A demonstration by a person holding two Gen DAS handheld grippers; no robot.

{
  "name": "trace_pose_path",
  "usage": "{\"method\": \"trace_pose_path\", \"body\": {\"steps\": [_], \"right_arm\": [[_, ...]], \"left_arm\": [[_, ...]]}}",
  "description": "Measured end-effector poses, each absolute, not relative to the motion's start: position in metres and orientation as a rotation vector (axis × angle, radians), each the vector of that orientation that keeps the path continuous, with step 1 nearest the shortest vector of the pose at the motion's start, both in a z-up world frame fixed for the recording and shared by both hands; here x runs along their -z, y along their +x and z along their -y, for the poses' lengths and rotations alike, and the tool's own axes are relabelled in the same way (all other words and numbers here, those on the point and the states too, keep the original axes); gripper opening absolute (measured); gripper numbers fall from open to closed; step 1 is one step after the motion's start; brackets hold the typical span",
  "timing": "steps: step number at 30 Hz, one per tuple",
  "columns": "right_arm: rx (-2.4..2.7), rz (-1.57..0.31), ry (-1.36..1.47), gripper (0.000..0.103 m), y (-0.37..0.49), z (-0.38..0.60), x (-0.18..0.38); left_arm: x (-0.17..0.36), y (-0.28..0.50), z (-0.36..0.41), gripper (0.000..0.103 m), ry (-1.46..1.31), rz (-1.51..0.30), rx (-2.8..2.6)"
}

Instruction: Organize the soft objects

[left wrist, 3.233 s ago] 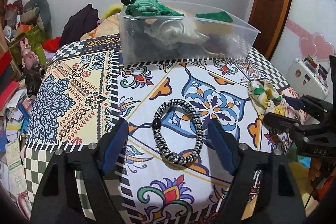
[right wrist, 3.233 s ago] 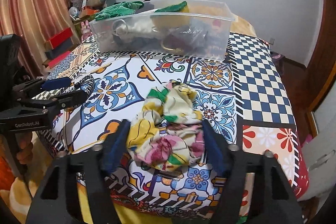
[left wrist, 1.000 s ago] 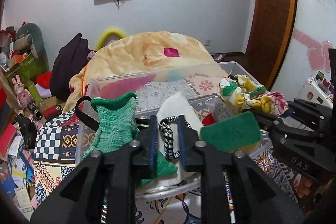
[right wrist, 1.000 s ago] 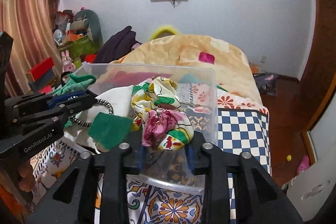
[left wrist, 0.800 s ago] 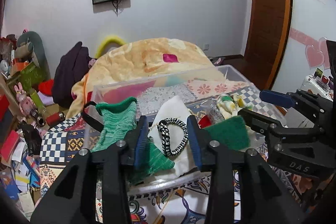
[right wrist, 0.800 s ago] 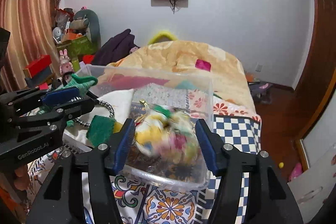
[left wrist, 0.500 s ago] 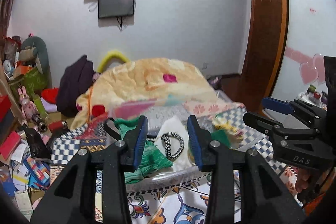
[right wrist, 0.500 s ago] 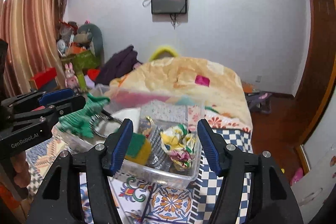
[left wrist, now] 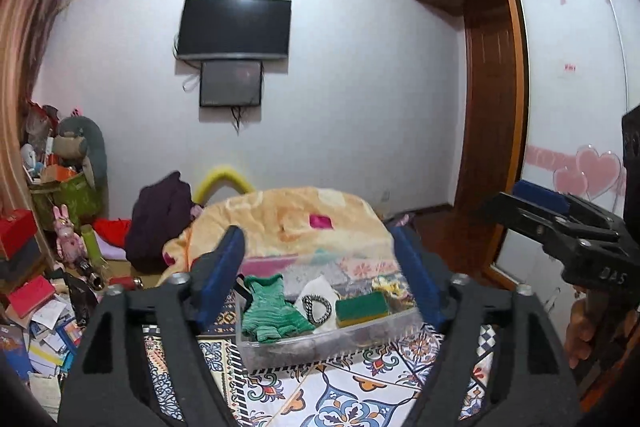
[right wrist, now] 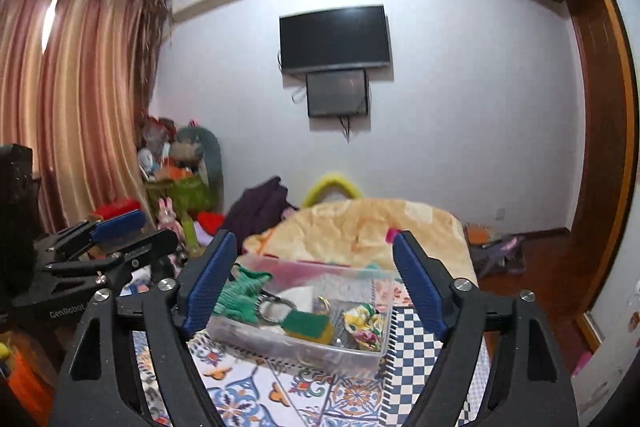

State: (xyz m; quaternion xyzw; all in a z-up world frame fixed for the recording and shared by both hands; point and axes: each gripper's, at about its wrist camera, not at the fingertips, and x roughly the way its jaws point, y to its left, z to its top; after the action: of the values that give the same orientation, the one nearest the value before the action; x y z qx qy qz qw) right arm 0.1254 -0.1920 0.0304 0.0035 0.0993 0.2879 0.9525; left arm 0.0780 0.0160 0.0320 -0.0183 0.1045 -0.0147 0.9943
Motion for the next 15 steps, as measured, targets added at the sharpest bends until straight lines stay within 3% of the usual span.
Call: {"method": "trace_pose_path", "body": {"steps": [10,15], "right_arm": [[-0.587,-0.171,0.048,0.092,0.114,0.190,-0.021],[-0.587,-0.157,0.058,0.103,0.107,0.192,-0.020]], "left_arm": [[-0.035,0.051,-0.006,0.101,-0.020,-0.151,0.023],[-0.033,0.048,-0.003,0.103,-0.009,-0.144,0.019]]}}
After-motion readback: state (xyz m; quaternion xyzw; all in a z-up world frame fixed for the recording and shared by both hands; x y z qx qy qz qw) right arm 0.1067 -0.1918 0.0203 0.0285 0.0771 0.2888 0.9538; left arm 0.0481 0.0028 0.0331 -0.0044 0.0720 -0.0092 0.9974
